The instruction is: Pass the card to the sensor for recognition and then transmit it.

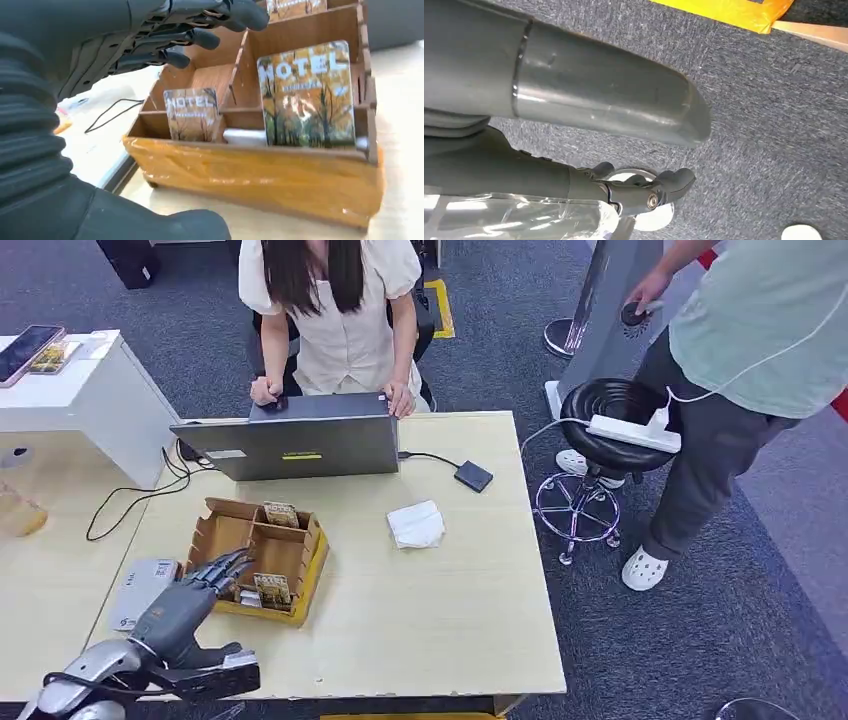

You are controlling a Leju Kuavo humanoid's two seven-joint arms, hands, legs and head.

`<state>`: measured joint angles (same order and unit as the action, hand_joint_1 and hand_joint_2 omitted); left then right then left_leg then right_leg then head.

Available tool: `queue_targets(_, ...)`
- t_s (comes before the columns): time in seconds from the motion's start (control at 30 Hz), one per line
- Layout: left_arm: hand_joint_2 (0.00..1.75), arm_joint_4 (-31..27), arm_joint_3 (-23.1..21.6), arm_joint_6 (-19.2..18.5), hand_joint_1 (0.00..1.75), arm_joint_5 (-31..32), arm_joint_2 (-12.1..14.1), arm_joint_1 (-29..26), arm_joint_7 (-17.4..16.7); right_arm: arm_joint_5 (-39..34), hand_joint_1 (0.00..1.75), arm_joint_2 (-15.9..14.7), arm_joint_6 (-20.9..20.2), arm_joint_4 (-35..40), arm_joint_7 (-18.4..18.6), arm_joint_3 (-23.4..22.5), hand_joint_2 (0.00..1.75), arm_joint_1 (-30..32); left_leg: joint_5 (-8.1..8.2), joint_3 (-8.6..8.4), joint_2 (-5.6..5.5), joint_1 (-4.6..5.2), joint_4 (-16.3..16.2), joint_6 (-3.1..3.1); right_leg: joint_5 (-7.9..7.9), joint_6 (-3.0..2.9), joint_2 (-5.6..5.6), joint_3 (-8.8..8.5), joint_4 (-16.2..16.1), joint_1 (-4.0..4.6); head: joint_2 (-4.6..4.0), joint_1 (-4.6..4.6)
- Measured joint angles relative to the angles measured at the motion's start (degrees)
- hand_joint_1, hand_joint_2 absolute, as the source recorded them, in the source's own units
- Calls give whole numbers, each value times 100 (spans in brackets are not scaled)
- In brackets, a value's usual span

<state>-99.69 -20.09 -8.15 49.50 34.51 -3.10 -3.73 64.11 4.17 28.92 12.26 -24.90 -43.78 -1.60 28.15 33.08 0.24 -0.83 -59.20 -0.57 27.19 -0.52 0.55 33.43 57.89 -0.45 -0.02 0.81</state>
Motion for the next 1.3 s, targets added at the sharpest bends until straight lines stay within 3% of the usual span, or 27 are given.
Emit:
queue_targets(0.6, 175, -42, -2, 190, 0, 468, -341, -54, -86, 15, 0, 4, -2, 2, -24, -74, 0, 0, 0, -1, -1, 0, 0, 0, 0, 0, -1, 0, 0, 0, 0, 0)
queue_targets(0.97, 175, -42, -4, 466, 0, 525, -1051, 225, -88, 105, 0, 7, -2, 2, -17, -83, 0, 0, 0, -1, -2, 2, -1, 0, -1, 0, -3, -1, -1, -2, 0, 0)
queue_targets(1.3, 175, 74, -4, 697, 0, 885, -1370, 344, -188, 173, 0, 9, -4, 4, -20, -131, 0, -1, 0, -1, -2, 1, -1, 0, 0, 0, -3, 0, 0, -1, 0, 0)
